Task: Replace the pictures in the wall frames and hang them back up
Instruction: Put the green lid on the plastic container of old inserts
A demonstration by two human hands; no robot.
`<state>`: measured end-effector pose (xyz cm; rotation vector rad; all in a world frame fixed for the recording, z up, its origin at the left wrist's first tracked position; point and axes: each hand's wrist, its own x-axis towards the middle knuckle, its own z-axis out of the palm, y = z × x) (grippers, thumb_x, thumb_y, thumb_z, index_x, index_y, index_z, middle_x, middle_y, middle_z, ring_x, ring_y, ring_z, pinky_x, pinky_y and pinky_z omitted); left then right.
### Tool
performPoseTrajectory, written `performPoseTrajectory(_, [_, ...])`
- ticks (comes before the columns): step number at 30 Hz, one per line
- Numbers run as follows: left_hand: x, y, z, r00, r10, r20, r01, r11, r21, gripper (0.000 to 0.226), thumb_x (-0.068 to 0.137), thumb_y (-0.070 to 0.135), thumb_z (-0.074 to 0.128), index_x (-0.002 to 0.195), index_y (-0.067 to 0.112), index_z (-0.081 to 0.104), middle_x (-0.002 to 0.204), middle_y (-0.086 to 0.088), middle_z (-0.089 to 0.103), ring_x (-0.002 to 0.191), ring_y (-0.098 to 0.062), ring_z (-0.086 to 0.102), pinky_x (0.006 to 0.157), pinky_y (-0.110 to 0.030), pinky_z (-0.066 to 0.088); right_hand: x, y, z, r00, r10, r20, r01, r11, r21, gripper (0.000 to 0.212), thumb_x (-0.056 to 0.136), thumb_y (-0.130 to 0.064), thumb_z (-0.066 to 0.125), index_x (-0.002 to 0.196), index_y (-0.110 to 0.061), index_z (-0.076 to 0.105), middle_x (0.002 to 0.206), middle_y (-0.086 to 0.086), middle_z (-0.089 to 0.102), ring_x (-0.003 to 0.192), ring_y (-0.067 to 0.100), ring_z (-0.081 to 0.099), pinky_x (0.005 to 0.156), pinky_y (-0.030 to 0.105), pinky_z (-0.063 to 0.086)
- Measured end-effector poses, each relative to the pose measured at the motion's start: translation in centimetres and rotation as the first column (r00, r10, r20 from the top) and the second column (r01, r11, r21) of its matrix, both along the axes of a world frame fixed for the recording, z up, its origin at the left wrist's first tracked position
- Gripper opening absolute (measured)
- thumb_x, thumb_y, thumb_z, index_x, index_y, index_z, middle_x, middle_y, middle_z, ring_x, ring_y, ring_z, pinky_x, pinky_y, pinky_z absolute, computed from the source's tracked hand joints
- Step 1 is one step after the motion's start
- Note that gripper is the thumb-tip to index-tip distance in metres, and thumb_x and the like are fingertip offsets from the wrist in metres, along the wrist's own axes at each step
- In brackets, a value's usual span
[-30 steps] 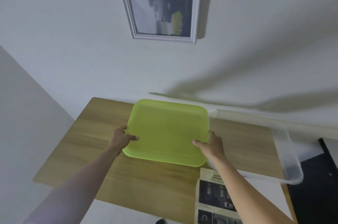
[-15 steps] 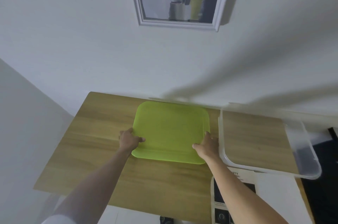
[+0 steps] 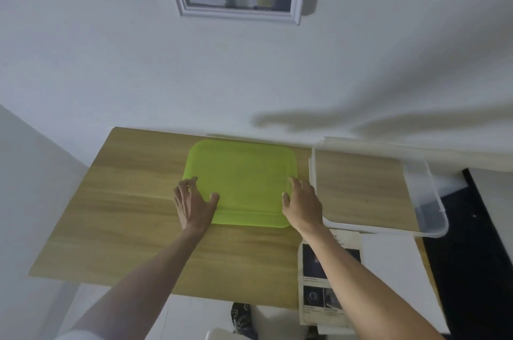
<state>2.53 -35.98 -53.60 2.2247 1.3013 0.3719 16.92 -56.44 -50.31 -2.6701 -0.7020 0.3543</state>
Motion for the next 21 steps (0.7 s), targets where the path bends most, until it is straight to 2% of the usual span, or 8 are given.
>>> performPoseTrajectory(5, [1.8,-10.1,-0.2,0.975,-0.213,0.068,0.211,0.977,0.028,0.043,0.075,0.022,0.075,0.111,0.006,0.060,0.103,-0.012,0.058,0.098,-0.031,0.053,0.085,-0.041,0.046,1.0,-5.7,1.4,0.991,0.032,0.128,-0.057,0.979,0.196,0.030,0.097,-0.020,0.051,0.125,-0.022,0.061,0.120,-0.007,0.064,0.091,0.013,0.067,0.072,0.030,0.053])
performPoseTrajectory(8, [2.7,-16.7,-0.1,0.961,-0.276,0.005,0.275,0.956,-0.099,0.046,0.080,0.031,0.071,0.118,0.011,0.056,0.112,-0.006,0.057,0.105,-0.026,0.051,0.087,-0.037,0.048,1.0,-10.9,1.6,0.985,0.037,0.169,-0.076,0.970,0.232,0.023,0.094,-0.021,0.055,0.113,-0.025,0.068,0.110,-0.013,0.069,0.069,0.005,0.065,0.063,0.024,0.049])
performPoseTrajectory(12, [3.4,-23.4,-0.3,0.961,-0.193,-0.198,0.119,0.935,-0.334,0.061,0.081,0.044,0.066,0.128,0.012,0.046,0.128,-0.008,0.045,0.119,-0.027,0.042,0.096,-0.039,0.043,1.1,-19.2,0.7,0.992,0.001,0.128,-0.026,0.982,0.189,0.017,0.092,-0.027,0.058,0.104,-0.029,0.070,0.102,-0.016,0.069,0.076,0.006,0.066,0.064,0.025,0.051])
performPoseTrajectory(15, [3.4,-26.7,-0.5,0.943,-0.162,-0.292,0.044,0.927,-0.373,0.066,0.079,0.045,0.066,0.128,0.006,0.044,0.131,-0.014,0.042,0.124,-0.033,0.038,0.098,-0.041,0.041,1.3,-25.7,-1.2,0.992,-0.070,0.108,0.059,0.993,0.103,0.019,0.091,-0.030,0.061,0.109,-0.024,0.068,0.106,-0.008,0.068,0.084,0.013,0.067,0.060,0.024,0.048])
performPoseTrajectory(18, [3.1,-29.4,-0.7,0.933,-0.135,-0.332,0.001,0.927,-0.374,0.066,0.079,0.045,0.067,0.126,0.004,0.044,0.129,-0.015,0.040,0.123,-0.034,0.039,0.097,-0.040,0.041,1.7,-30.9,-3.0,0.981,-0.188,0.043,0.192,0.971,-0.142,0.044,0.091,-0.042,0.060,0.127,-0.016,0.058,0.125,0.006,0.059,0.110,0.024,0.059,0.074,0.033,0.052])
performPoseTrajectory(21, [3.1,-31.3,-0.8,0.938,-0.091,-0.334,-0.044,0.926,-0.376,0.065,0.076,0.041,0.070,0.122,0.003,0.045,0.126,-0.016,0.041,0.119,-0.035,0.041,0.098,-0.041,0.042,1.8,-33.7,-3.8,0.960,-0.281,0.005,0.268,0.908,-0.323,0.065,0.087,-0.059,0.058,0.129,-0.010,0.052,0.127,0.013,0.051,0.114,0.029,0.052,0.083,0.037,0.052])
